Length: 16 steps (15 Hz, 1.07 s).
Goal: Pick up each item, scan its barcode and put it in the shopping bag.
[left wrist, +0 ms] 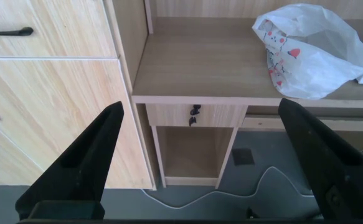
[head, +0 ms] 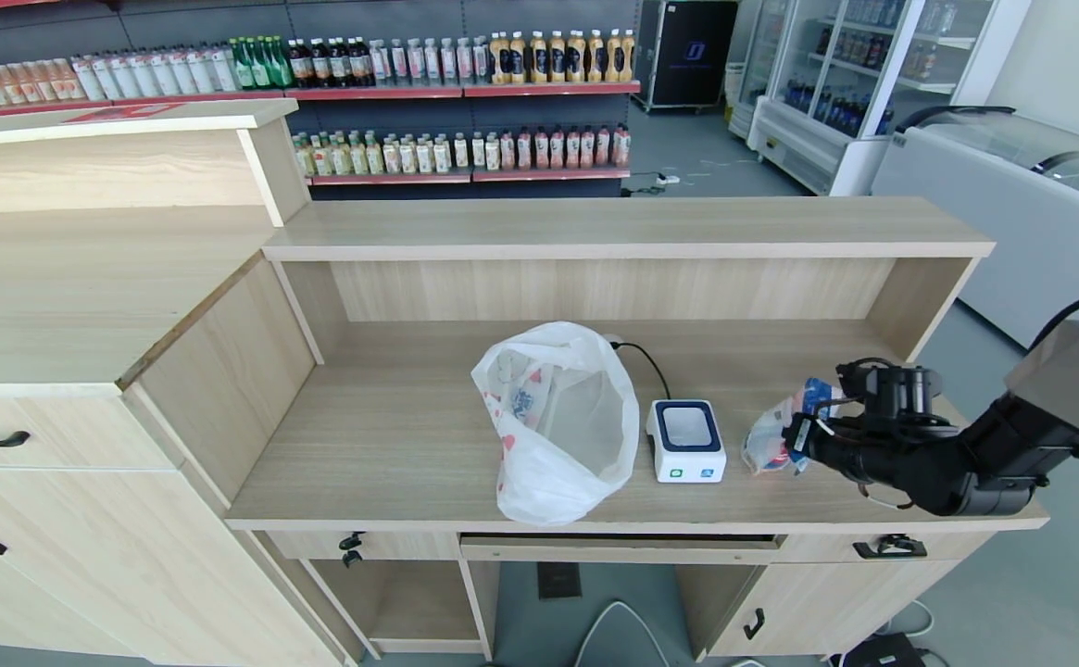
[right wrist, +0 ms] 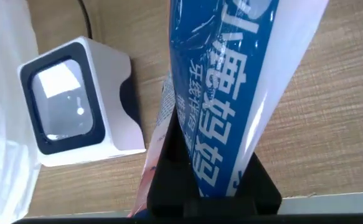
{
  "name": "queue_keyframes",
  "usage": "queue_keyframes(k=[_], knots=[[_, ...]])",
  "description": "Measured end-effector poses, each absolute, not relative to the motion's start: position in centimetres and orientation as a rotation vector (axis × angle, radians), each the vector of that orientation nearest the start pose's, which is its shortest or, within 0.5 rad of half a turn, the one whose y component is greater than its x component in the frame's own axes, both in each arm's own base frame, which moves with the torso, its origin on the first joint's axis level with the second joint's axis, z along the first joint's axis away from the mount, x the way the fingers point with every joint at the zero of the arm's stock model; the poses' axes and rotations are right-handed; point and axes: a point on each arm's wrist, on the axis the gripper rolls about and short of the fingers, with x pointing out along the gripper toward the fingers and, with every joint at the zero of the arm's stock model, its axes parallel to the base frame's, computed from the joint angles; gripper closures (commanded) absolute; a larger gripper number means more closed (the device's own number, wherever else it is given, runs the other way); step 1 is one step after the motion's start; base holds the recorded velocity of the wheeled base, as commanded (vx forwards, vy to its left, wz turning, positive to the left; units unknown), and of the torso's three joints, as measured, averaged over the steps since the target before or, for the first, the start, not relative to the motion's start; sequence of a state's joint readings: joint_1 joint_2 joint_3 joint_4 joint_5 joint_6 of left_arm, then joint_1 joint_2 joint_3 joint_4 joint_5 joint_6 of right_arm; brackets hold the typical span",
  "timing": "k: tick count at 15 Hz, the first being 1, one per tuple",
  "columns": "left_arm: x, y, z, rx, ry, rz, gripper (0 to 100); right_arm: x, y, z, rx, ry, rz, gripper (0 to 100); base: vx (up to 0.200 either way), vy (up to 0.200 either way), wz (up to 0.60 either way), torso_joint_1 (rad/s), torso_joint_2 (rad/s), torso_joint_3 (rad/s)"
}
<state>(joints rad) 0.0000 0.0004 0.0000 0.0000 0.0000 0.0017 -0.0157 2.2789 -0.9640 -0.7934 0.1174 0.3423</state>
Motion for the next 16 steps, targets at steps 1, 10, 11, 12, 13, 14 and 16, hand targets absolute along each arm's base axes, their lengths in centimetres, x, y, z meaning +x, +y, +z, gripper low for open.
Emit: queue_keyframes(k=[1,10,11,12,13,14,16], knots=[[-2.3,0.0,7.5,0.002,0.0,0.0,0,39.9,-0.6,4.2,0.38,0.499,0.05,100,0.0,0.0,0.0,0.0,0.0,0.0],[-2.3,0.0,7.5,0.002,0.0,0.0,0,30.6,-6.8,19.9,0.451,0.249,0.788,100,0.0,0.0,0.0,0.0,0.0,0.0],[-2.3,0.0,7.5,0.002,0.0,-0.001,0,29.5,-7.1,21.3,0.465,0.213,0.793,100,0.0,0.0,0.0,0.0,0.0,0.0],[-2.3,0.0,7.5,0.002,0.0,0.0,0,28.6,-7.0,22.9,0.475,0.167,0.806,100,0.0,0.0,0.0,0.0,0.0,0.0],[-2.3,0.0,7.5,0.002,0.0,0.0,0,28.0,-6.7,24.2,0.487,0.133,0.823,100,0.0,0.0,0.0,0.0,0.0,0.0],[-2.3,0.0,7.5,0.002,0.0,0.0,0,27.3,-6.1,25.7,0.52,0.104,0.857,100,0.0,0.0,0.0,0.0,0.0,0.0],[-2.3,0.0,7.5,0.002,0.0,0.0,0,25.6,-4.3,28.5,0.563,0.055,0.972,100,0.0,0.0,0.0,0.0,0.0,0.0]])
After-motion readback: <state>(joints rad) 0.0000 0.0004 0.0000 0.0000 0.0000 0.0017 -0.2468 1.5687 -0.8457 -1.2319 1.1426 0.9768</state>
